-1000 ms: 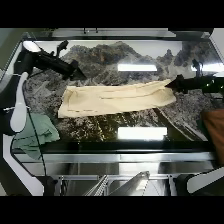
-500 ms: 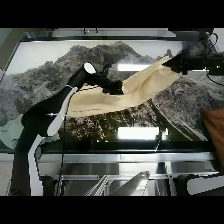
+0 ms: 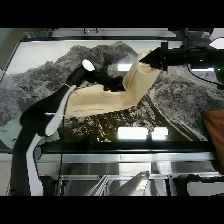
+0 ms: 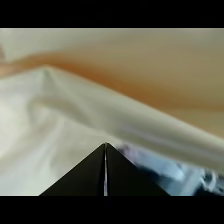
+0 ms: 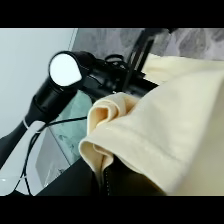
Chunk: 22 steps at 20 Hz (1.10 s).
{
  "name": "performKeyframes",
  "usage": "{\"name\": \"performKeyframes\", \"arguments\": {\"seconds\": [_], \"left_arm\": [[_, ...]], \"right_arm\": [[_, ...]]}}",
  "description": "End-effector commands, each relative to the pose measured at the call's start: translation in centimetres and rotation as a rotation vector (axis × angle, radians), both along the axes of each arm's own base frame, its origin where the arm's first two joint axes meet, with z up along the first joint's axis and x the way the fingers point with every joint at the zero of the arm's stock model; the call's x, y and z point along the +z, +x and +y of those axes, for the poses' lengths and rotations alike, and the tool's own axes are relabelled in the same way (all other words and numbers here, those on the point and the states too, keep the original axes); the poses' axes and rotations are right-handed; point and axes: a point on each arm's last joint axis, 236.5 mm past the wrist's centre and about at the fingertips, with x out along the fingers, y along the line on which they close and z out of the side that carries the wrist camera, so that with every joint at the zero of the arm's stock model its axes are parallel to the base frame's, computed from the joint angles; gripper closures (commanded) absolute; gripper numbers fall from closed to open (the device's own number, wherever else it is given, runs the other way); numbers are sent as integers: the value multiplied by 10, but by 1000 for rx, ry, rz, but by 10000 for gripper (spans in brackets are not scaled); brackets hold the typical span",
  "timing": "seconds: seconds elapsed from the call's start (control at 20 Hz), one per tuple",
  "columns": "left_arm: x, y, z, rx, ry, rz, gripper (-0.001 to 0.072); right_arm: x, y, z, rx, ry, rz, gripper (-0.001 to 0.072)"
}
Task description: Fold the shirts.
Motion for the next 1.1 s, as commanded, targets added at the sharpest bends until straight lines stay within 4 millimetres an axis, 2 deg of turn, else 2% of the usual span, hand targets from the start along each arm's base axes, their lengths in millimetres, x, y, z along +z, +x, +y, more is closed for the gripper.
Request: {"name": "performKeyframes", "arguments": {"seconds": [0.0,0.15,0.2,0.3,0.4,0.45,0.6,0.65,0.7,0.75,0.8,0.85,0.9,0.95,1.0,1.05], "left_arm": [[100,-25,86,-115,-28,-15,698],[196,4,188,151,-44,-231,698],[227,11,223,253,-42,-331,697],[269,7,278,420,-29,-445,696],[287,-7,311,497,-5,-503,696],[287,-13,321,518,5,-509,696],[268,-30,329,533,19,-472,696],[258,-33,328,531,18,-447,696],[245,-35,324,524,14,-411,696],[234,-36,321,520,11,-381,696],[224,-37,318,518,7,-355,696],[218,-38,315,515,4,-338,696],[212,-38,311,512,3,-329,696],[209,-37,308,506,4,-331,696],[208,-38,305,497,3,-331,696],[208,-38,301,489,1,-331,696]], "right_arm": [[3,3,36,-9,4,-31,697],[-8,14,85,-52,5,-59,697],[-18,20,108,-75,1,-73,696],[-46,21,163,-104,-17,-97,696],[-82,9,224,-102,-24,-120,697],[-103,0,253,-93,-34,-123,697],[-158,-28,317,-13,-96,-188,696],[-168,-37,332,18,-102,-204,684],[-172,-43,343,36,-96,-208,446],[-168,-49,349,57,-86,-213,123],[-158,-54,353,83,-69,-220,58],[-142,-55,350,111,-54,-250,95],[-124,-54,344,131,-38,-273,221],[-101,-48,330,143,-21,-296,494],[-85,-41,312,160,-37,-336,692],[-73,-31,289,170,-68,-366,697]]}}
